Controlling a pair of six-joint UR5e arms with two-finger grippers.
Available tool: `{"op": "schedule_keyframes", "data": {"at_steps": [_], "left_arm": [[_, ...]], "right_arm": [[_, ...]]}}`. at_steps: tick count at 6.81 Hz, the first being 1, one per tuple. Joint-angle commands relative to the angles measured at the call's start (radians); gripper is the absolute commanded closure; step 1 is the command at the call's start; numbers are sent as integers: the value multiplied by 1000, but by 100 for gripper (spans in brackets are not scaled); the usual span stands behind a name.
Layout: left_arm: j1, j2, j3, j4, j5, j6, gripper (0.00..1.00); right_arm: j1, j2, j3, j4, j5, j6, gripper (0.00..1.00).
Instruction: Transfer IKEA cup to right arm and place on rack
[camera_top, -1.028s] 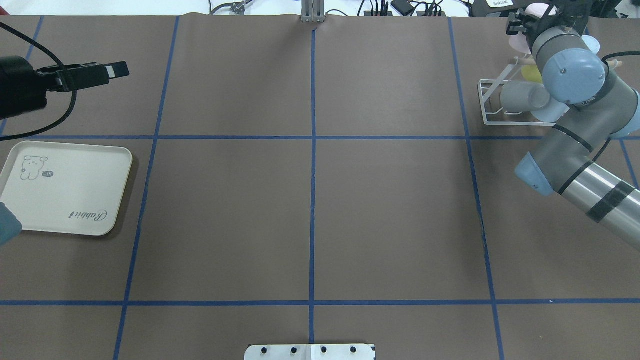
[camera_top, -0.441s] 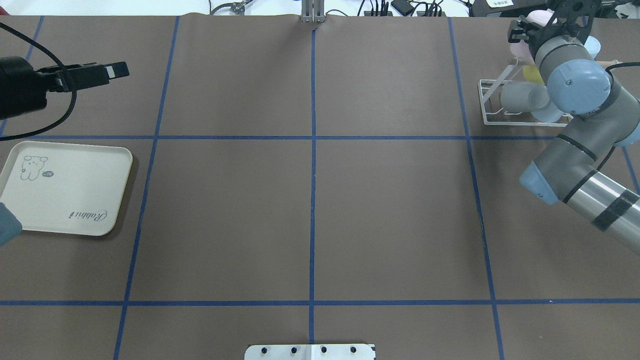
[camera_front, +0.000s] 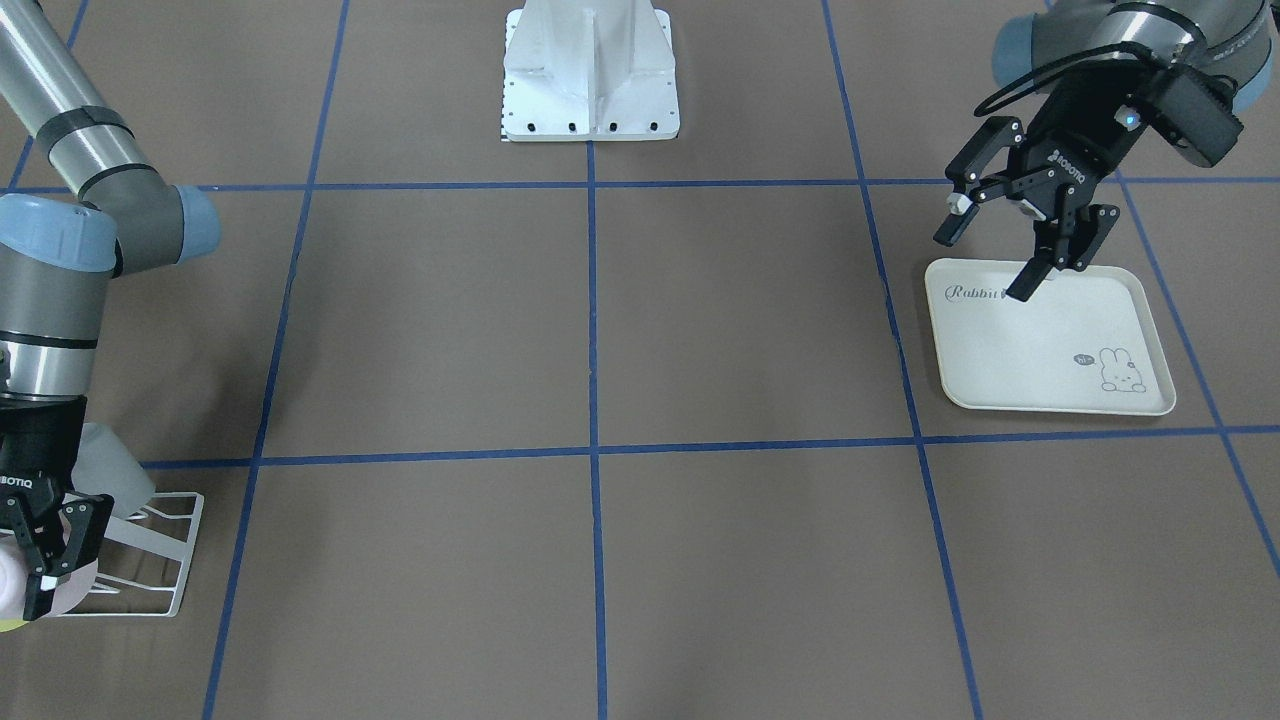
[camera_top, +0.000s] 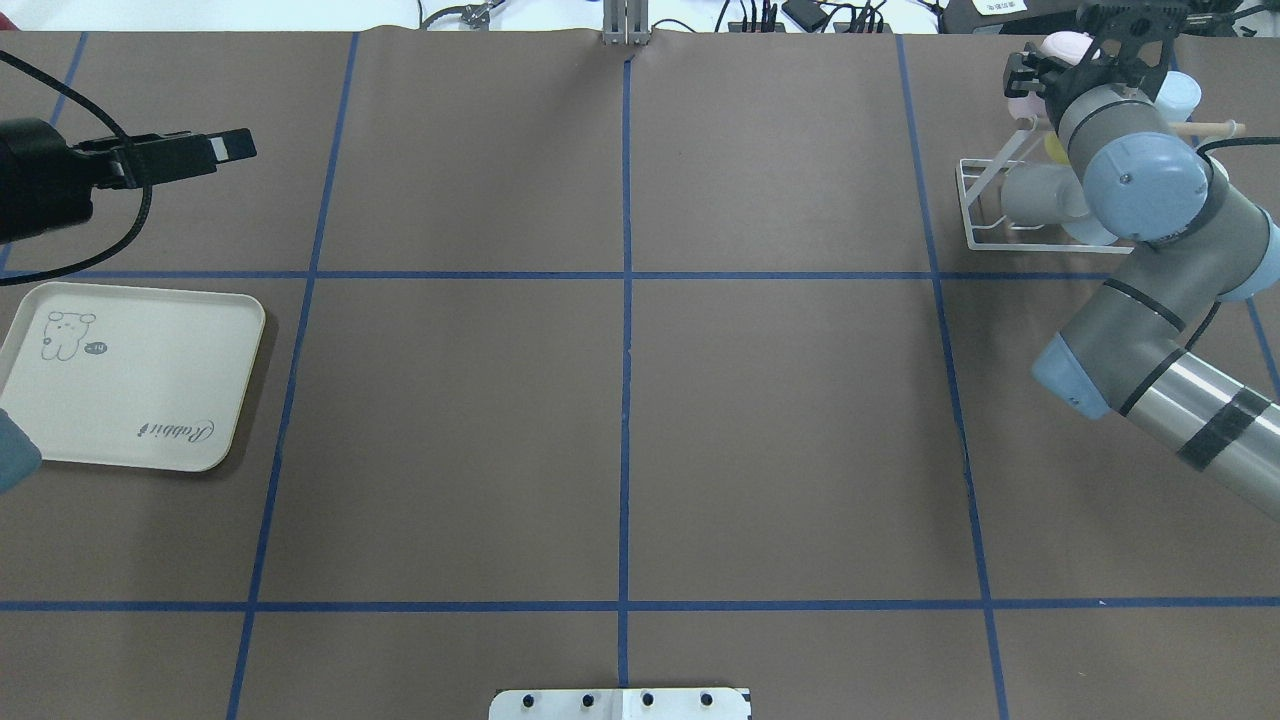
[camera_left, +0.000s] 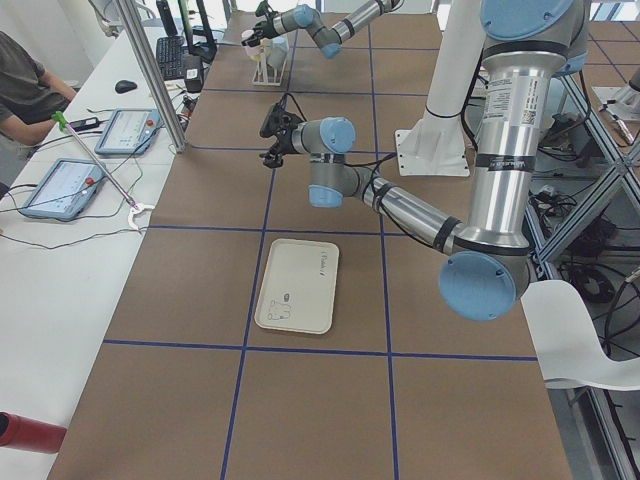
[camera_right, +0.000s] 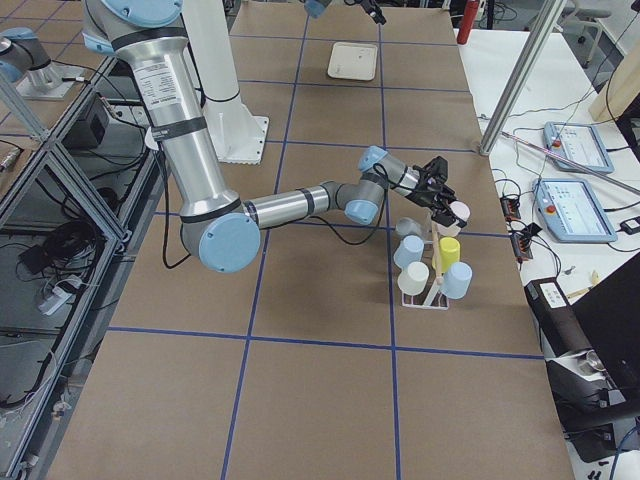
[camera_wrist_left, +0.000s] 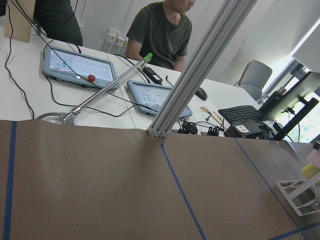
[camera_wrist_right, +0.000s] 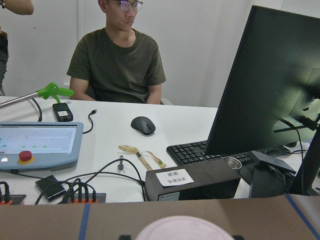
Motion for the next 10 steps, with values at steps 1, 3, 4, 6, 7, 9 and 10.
{"op": "schedule_keyframes", "data": {"at_steps": [1, 3, 4, 6, 7, 9, 10], "left_arm": [[1, 1, 1, 0, 0, 0, 1], [4, -1, 1, 0, 0, -3, 1], [4, -1, 1, 0, 0, -3, 1], [4, -1, 1, -2, 0, -3, 1], [4, -1, 1, -2, 0, -3, 1], [4, -1, -1, -2, 0, -3, 1], [4, -1, -1, -2, 0, -3, 1]], "right_arm": [[-3, -3, 3, 2, 0, 1, 100], [-3, -12, 1, 6, 1, 0, 100], [-3, -13, 1, 6, 1, 0, 100], [-3, -16, 6, 6, 1, -2, 59], [-1, -17, 6, 8, 1, 0, 1], [0, -22, 6, 8, 1, -2, 0], [0, -22, 16, 8, 1, -3, 0]]}}
